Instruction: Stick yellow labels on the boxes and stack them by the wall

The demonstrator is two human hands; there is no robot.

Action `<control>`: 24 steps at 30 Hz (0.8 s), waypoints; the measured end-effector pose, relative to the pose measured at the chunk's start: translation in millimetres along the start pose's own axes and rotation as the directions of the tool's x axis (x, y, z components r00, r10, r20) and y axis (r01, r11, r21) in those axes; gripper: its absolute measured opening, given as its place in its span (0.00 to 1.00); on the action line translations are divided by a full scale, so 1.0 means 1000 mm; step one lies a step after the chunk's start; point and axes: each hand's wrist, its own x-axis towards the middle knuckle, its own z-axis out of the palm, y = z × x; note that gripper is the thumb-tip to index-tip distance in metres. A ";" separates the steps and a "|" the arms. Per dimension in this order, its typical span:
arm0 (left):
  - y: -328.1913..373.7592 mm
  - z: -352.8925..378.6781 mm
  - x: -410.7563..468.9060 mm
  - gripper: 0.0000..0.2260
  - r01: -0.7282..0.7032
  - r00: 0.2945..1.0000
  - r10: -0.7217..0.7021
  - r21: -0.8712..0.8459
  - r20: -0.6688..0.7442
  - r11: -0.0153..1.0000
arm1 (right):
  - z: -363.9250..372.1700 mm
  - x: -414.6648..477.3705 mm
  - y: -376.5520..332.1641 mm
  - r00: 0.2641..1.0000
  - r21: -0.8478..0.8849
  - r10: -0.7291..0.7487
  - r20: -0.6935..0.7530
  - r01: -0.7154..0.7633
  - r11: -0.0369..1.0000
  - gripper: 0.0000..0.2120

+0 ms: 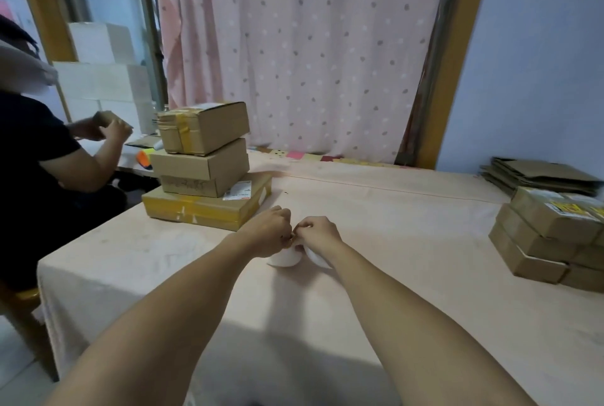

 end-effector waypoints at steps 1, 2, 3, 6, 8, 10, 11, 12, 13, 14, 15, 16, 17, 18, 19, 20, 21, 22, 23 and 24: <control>-0.003 -0.003 -0.005 0.11 0.017 0.999 -0.017 -0.010 0.027 1.000 | 0.005 -0.003 -0.004 1.000 -0.007 -0.006 0.021 0.006 1.000 0.10; -0.007 -0.006 -0.011 0.11 0.034 0.998 -0.034 -0.012 0.051 0.999 | 0.010 -0.006 -0.007 0.999 -0.024 -0.011 0.050 0.013 1.000 0.10; -0.012 -0.008 -0.019 0.11 0.044 0.997 -0.044 -0.008 0.066 0.999 | 0.016 -0.009 -0.010 0.997 -0.054 -0.019 0.071 0.023 0.998 0.09; -0.027 -0.005 -0.041 0.11 0.060 0.995 -0.061 0.014 0.081 0.998 | 0.038 -0.014 -0.013 0.989 -0.072 -0.044 0.138 0.054 0.996 0.08; -0.035 0.000 -0.054 0.12 0.088 0.993 -0.089 0.014 0.076 0.996 | 0.052 -0.016 -0.014 0.980 -0.147 -0.072 0.186 0.100 0.984 0.08; -0.039 0.002 -0.063 0.13 0.127 0.991 -0.126 -0.033 0.034 0.991 | 0.057 -0.019 -0.019 0.972 -0.343 -0.129 0.197 0.191 0.920 0.12; -0.041 0.002 -0.065 0.12 0.150 0.989 -0.150 -0.072 0.007 0.986 | 0.056 -0.021 -0.023 0.968 -0.468 -0.167 0.187 0.238 0.851 0.15; -0.043 0.000 -0.066 0.11 0.184 0.983 -0.186 -0.113 -0.009 0.976 | 0.055 -0.021 -0.027 0.964 -0.572 -0.205 0.171 0.266 0.776 0.19; -0.045 -0.003 -0.066 0.11 0.220 0.975 -0.223 -0.151 -0.006 0.964 | 0.053 -0.020 -0.030 0.960 -0.637 -0.233 0.157 0.278 0.719 0.20; -0.046 -0.007 -0.065 0.11 0.248 0.968 -0.251 -0.184 0.006 0.951 | 0.050 -0.020 -0.035 0.957 -0.678 -0.248 0.149 0.281 0.679 0.20; -0.048 -0.010 -0.063 0.12 0.264 0.964 -0.267 -0.208 0.014 0.942 | 0.047 -0.018 -0.038 0.958 -0.708 -0.247 0.146 0.275 0.650 0.20; -0.048 -0.012 -0.061 0.12 0.269 0.962 -0.273 -0.215 0.013 0.939 | 0.042 -0.016 -0.041 0.958 -0.733 -0.250 0.144 0.273 0.623 0.19; -0.047 -0.013 -0.059 0.11 0.273 0.960 -0.278 -0.204 0.005 0.940 | 0.038 -0.014 -0.043 0.958 -0.752 -0.249 0.145 0.270 0.601 0.19; -0.046 -0.015 -0.056 0.10 0.287 0.956 -0.293 -0.177 -0.011 0.942 | 0.035 -0.012 -0.046 0.957 -0.764 -0.248 0.150 0.271 0.585 0.20; -0.045 -0.017 -0.054 0.10 0.304 0.950 -0.311 -0.143 -0.035 0.942 | 0.032 -0.010 -0.048 0.956 -0.771 -0.246 0.158 0.275 0.574 0.20; -0.045 -0.019 -0.051 0.10 0.327 0.941 -0.333 -0.096 -0.055 0.940 | 0.030 -0.008 -0.051 0.955 -0.775 -0.244 0.172 0.283 0.564 0.21; -0.044 -0.021 -0.049 0.11 0.346 0.935 -0.349 -0.048 -0.070 0.937 | 0.029 -0.007 -0.055 0.951 -0.779 -0.245 0.187 0.296 0.553 0.22; -0.045 -0.023 -0.047 0.13 0.361 0.929 -0.360 -0.013 -0.084 0.933 | 0.029 -0.006 -0.060 0.946 -0.783 -0.254 0.202 0.312 0.539 0.22; -0.048 -0.026 -0.046 0.14 0.375 0.923 -0.372 0.008 -0.092 0.927 | 0.030 -0.005 -0.066 0.941 -0.786 -0.264 0.214 0.326 0.525 0.21; -0.053 -0.029 -0.046 0.15 0.393 0.916 -0.389 0.021 -0.093 0.919 | 0.031 -0.004 -0.073 0.935 -0.788 -0.275 0.225 0.341 0.513 0.20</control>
